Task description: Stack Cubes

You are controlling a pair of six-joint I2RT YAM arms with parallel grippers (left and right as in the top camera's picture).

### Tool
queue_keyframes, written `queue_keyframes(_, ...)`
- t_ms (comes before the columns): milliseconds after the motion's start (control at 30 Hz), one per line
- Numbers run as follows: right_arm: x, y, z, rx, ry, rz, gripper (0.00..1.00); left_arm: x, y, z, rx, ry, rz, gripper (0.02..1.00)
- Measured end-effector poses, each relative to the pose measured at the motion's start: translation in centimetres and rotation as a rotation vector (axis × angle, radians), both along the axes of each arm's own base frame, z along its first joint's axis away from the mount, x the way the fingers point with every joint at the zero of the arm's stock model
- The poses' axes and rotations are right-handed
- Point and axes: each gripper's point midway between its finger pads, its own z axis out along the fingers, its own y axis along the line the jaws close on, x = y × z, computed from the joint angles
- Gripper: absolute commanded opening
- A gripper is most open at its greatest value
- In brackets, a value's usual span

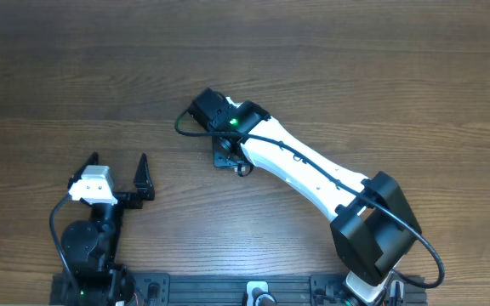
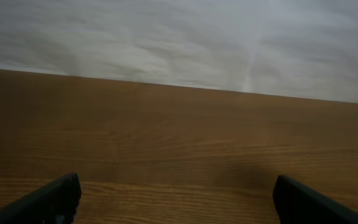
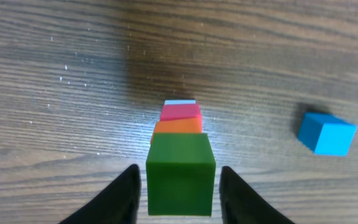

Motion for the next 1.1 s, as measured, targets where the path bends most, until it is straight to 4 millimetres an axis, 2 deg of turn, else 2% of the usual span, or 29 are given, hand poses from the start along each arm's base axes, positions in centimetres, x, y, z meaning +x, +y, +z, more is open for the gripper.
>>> queue_keyframes(33,0.0,0.0,0.0,0.000,0.000,0.000,0.603,0.0,0.0,0.0,0.000,0.000,0.000,1.000)
queue_keyframes(67,0.0,0.0,0.0,0.000,0.000,0.000,0.761,0.0,0.0,0.0,0.000,0.000,0.000,1.000)
queue_keyframes(100,0.0,0.0,0.0,0.000,0.000,-0.003,0.853,0.0,0.0,0.0,0.000,0.000,0.000,1.000)
queue_keyframes(200,0.1,0.0,0.0,-0.001,-0.004,-0.003,0.991,0.0,0.0,0.0,0.000,0.000,0.000,1.000)
queue_keyframes(300,0.6,-0.1,0.5,-0.005,-0.021,0.000,0.991,0.0,0.0,0.0,0.000,0.000,0.000,1.000)
queue_keyframes(367,1.4,0.0,1.4,0.002,-0.044,0.003,0.993,0.0,0.0,0.0,0.000,0.000,0.000,1.000)
queue_keyframes(500,3.4,-0.5,4.7,0.014,-0.100,-0.008,0.991,0.0,0.0,0.0,0.000,0.000,0.000,1.000)
queue_keyframes(600,4.7,-2.6,6.8,0.011,-0.127,-0.047,0.991,0.0,0.0,0.0,0.000,0.000,0.000,1.000)
queue_keyframes(700,5.6,-6.8,8.3,-0.015,-0.124,-0.120,0.991,0.0,0.0,0.0,0.000,0.000,0.000,0.998)
queue_keyframes(800,5.8,-10.4,8.8,-0.048,-0.098,-0.174,0.991,0.0,0.0,0.0,0.000,0.000,0.000,1.000)
queue_keyframes(900,5.7,-12.0,7.9,-0.064,-0.078,-0.188,0.993,0.0,0.0,0.0,0.000,0.000,0.000,0.998)
queue_keyframes(967,5.4,-12.4,6.4,-0.073,-0.060,-0.184,0.991,0.0,0.0,0.0,0.000,0.000,0.000,1.000)
queue_keyframes(1100,4.6,-12.8,2.2,-0.062,-0.009,-0.171,0.982,0.0,0.0,0.0,0.000,0.000,0.000,1.000)
